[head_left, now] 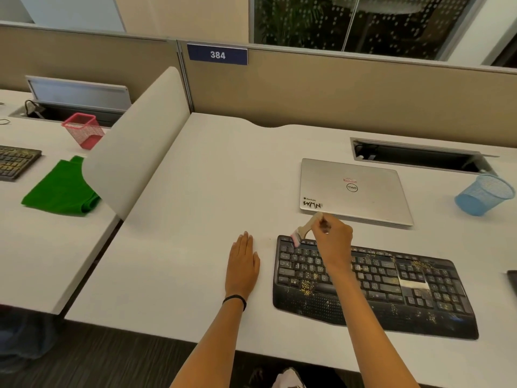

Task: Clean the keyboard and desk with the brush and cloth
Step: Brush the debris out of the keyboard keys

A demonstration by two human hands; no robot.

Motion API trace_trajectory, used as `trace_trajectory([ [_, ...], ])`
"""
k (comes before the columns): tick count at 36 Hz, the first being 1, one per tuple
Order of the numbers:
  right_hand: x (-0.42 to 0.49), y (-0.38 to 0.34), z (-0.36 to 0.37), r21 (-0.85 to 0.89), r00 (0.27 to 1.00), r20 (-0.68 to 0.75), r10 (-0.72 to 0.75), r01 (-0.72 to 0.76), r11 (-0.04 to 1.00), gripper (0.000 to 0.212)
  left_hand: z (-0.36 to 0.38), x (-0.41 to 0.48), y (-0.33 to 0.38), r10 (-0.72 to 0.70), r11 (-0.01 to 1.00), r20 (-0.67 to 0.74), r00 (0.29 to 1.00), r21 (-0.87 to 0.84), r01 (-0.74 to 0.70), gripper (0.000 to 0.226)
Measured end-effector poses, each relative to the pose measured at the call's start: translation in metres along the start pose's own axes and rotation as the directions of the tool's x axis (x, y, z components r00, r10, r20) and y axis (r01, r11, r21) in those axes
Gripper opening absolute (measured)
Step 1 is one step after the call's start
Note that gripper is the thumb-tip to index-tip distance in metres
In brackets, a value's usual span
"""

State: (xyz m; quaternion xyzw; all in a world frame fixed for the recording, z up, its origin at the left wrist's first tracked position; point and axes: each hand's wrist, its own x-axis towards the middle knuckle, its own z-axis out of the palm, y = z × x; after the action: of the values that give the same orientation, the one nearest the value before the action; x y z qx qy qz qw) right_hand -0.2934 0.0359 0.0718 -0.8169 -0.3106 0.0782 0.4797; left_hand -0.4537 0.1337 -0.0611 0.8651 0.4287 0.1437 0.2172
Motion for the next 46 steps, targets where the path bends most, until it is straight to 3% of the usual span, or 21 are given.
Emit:
trace_trajectory([
  [5,-0.002,-0.003,0.002,0.044,1.000,-0.003,-0.015,0.015,0.999,0.016,0.001,0.000,0.000,0.002,1.000,0.001,1.000,0.004,-0.002,0.051],
  [12,0.006,0.001,0.003,-0.012,0.987,-0.133,-0.092,0.091,0.996,0.011,0.001,0.001,-0.001,0.012,1.000,-0.004,1.000,0.005,-0.012,0.051],
  [19,0.000,-0.001,0.010,0.008,0.997,0.045,-0.059,0.059,0.998,0.011,0.001,0.001,0.000,0.008,1.000,-0.006,1.000,-0.003,-0.008,0.051],
  [24,-0.002,-0.014,0.012,0.040,0.995,0.050,-0.085,0.083,0.996,0.016,-0.001,0.000,0.001,0.010,1.000,-0.015,1.000,-0.008,-0.010,0.050],
  [30,0.005,-0.008,0.015,-0.073,0.987,-0.049,-0.151,0.147,0.986,0.012,-0.002,0.000,0.002,0.009,1.000,-0.016,1.000,-0.022,-0.010,0.050],
  [39,0.001,-0.005,0.012,-0.033,0.984,0.106,-0.142,0.147,0.989,0.011,0.000,0.000,0.001,-0.001,1.000,-0.009,1.000,-0.026,0.001,0.051],
  [46,-0.006,-0.007,0.007,-0.121,0.949,0.133,-0.287,0.303,0.945,0.016,-0.001,0.000,0.002,0.002,0.999,-0.013,1.000,-0.034,-0.003,0.050],
])
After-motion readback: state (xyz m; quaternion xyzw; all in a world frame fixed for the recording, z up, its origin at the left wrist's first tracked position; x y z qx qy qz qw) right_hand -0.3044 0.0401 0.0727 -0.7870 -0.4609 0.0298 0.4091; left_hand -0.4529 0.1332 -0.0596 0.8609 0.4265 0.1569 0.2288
